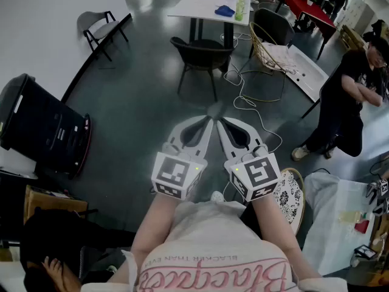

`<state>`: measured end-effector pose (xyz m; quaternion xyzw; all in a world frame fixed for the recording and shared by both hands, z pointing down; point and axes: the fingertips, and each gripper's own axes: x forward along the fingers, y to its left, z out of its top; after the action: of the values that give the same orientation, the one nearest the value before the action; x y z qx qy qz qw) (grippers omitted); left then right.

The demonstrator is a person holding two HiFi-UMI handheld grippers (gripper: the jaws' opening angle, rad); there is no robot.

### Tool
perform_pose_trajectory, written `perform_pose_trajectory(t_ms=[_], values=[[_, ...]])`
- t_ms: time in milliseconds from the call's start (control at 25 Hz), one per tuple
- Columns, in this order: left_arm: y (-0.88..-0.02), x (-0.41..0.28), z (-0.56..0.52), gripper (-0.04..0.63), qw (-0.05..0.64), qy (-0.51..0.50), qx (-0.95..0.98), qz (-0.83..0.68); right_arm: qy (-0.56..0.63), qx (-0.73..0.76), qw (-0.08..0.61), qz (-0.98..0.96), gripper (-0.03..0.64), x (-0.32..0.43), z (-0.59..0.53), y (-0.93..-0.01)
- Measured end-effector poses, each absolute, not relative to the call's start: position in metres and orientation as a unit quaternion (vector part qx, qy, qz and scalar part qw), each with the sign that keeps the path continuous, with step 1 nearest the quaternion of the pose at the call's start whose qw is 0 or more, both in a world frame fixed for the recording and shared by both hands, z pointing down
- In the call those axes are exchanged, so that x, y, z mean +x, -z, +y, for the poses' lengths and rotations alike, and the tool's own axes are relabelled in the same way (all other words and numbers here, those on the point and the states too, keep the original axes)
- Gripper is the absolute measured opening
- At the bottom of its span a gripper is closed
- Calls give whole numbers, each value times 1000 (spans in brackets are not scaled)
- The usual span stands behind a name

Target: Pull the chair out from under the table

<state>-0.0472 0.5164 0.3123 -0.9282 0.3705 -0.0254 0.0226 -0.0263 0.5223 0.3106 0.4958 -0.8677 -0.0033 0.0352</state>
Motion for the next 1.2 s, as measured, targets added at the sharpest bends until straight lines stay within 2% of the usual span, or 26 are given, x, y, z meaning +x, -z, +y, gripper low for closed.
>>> perform_pose_trajectory(t_ms=[680,1200], values=[[-322,-5,463,5,-5,37,-917,397,-29,478,22,-878,3,16,475,-327],[-338,-20,386,5,-32,37,-910,411,-41,479,37,-876,3,13,404,-346]])
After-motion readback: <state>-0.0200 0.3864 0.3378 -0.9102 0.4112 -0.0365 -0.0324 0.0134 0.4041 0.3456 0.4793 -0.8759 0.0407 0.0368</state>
